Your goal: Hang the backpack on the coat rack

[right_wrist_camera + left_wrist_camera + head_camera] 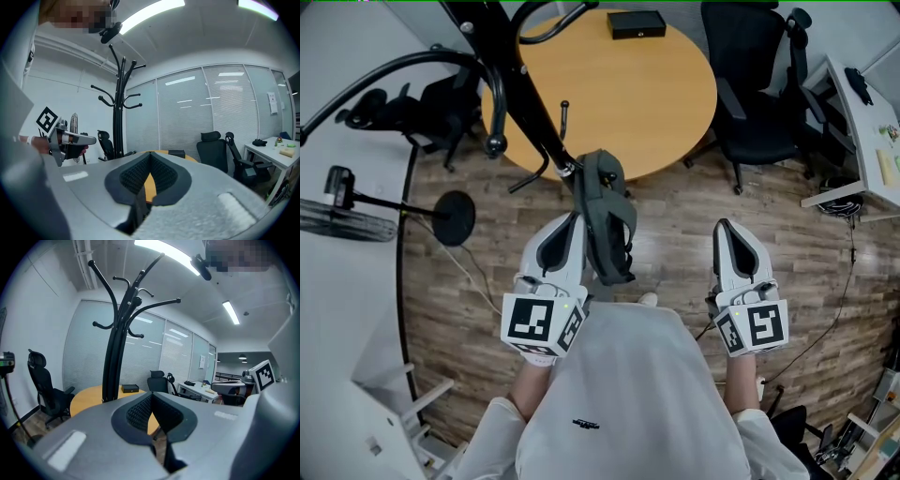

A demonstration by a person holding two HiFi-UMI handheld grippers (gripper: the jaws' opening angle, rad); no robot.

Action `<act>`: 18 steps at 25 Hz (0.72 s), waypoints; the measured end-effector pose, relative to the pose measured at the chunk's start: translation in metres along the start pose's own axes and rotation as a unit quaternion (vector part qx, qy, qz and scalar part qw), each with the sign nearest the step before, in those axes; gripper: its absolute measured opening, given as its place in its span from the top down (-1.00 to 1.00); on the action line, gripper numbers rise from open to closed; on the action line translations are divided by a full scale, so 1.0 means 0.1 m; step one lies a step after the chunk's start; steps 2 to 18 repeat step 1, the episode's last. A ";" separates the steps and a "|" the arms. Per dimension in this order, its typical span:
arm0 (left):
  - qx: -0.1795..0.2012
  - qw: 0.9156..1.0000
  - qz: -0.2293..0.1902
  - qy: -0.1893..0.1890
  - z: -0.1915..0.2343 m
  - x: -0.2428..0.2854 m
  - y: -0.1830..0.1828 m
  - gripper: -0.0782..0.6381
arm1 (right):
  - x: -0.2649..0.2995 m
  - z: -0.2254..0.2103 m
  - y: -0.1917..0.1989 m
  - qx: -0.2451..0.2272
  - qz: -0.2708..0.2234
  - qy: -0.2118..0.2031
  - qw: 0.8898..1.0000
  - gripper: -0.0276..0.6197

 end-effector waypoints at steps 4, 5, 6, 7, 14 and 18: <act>-0.001 1.000 0.002 -0.001 -0.01 -0.01 0.00 0.73 | -0.01 0.00 0.00 0.000 0.001 -0.001 1.000 0.92; -0.001 1.000 0.002 -0.001 -0.01 -0.01 0.00 0.73 | -0.01 0.00 0.00 0.000 0.001 -0.001 1.000 0.92; -0.001 1.000 0.002 -0.001 -0.01 -0.01 0.00 0.73 | -0.01 0.00 0.00 0.000 0.001 -0.001 1.000 0.92; -0.001 1.000 0.002 -0.001 -0.01 -0.01 0.00 0.73 | -0.01 0.00 0.00 0.000 0.001 -0.001 1.000 0.92; -0.001 1.000 0.002 -0.001 -0.01 -0.01 0.00 0.73 | -0.01 0.00 0.00 0.000 0.001 -0.001 1.000 0.92; -0.001 1.000 0.002 -0.001 -0.01 -0.01 0.00 0.73 | -0.01 0.00 0.00 0.000 0.001 -0.001 1.000 0.92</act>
Point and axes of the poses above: the fingertips, and each gripper's own axes: x forward along the fingers, z to its left, y out of its underside, the point moved 10 cm from there along -x, backward along the fingers, and after that the axes turned 15 degrees about y, right-handed, at the moved point
